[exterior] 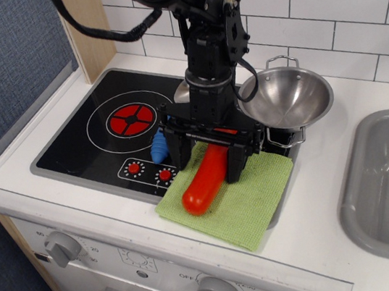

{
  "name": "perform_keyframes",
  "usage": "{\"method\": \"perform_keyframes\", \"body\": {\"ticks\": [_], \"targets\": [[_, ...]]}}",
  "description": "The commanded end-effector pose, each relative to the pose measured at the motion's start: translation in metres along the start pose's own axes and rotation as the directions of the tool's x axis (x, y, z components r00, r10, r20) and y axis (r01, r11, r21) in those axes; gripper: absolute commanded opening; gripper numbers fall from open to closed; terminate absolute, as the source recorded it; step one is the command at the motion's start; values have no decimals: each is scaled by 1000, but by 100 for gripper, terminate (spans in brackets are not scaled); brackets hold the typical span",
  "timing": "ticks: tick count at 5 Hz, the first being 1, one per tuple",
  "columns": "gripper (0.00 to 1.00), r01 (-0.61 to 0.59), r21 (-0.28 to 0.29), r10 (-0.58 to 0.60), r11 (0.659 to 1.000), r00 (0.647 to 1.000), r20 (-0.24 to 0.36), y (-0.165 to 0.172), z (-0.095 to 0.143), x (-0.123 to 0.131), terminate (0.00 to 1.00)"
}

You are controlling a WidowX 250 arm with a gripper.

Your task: Put the hotdog to the left of the spoon.

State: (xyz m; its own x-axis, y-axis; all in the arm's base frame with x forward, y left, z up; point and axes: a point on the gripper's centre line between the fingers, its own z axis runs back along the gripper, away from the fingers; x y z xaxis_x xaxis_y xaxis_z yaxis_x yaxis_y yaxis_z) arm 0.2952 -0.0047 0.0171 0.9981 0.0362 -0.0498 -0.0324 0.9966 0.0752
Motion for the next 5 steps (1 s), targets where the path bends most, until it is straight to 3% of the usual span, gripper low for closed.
{"method": "perform_keyframes", "body": {"ticks": [1,2,3,4,5], "targets": [[0,4,1,-4,1000,999,47,0,13,6,0],[0,-4,-30,7,1000,996,85,4,30,6,0],[0,-32,-83,44,996,988,145,27,64,14,0],[0,-86,-132,108,987,980,166,66,81,34,0],[0,-72,-109,89,991,984,153,97,76,60,0]]}}
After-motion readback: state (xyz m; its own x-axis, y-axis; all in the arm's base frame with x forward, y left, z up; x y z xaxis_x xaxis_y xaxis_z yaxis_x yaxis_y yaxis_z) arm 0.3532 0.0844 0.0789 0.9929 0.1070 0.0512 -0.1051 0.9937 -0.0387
